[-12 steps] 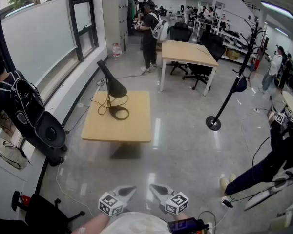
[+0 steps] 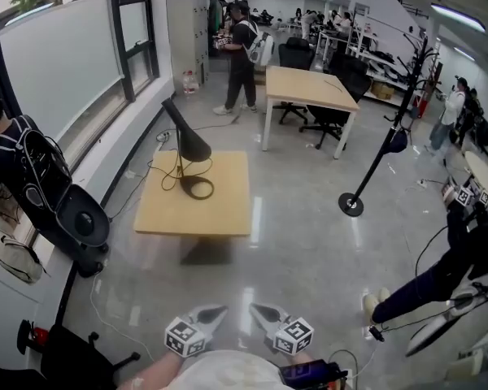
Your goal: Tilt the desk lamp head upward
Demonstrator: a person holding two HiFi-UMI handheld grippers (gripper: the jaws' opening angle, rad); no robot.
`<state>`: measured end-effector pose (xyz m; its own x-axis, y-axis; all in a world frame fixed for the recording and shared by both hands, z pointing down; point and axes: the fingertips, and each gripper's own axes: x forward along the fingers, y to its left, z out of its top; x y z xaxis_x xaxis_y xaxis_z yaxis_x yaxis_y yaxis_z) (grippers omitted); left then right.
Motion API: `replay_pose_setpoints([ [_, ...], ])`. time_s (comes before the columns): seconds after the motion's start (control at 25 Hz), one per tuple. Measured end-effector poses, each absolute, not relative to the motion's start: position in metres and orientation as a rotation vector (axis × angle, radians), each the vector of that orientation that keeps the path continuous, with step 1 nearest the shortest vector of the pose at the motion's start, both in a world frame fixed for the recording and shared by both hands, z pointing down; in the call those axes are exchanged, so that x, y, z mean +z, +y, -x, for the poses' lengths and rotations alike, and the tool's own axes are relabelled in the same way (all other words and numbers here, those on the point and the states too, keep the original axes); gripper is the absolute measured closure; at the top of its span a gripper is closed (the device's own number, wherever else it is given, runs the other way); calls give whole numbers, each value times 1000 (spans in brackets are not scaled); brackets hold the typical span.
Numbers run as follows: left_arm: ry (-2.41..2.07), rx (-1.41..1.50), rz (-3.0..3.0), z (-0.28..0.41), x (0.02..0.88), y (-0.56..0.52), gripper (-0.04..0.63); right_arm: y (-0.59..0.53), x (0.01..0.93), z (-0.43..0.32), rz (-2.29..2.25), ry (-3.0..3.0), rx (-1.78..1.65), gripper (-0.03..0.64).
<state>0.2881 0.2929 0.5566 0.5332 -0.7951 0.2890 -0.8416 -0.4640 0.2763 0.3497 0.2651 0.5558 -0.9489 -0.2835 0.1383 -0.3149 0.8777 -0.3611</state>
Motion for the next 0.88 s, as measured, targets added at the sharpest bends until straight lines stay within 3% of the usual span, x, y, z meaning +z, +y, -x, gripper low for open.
replay_pose_setpoints([
  [0.88,-1459,96,-2305,-186,565,343,594,308,555,-262,-386,-2939,581,603],
])
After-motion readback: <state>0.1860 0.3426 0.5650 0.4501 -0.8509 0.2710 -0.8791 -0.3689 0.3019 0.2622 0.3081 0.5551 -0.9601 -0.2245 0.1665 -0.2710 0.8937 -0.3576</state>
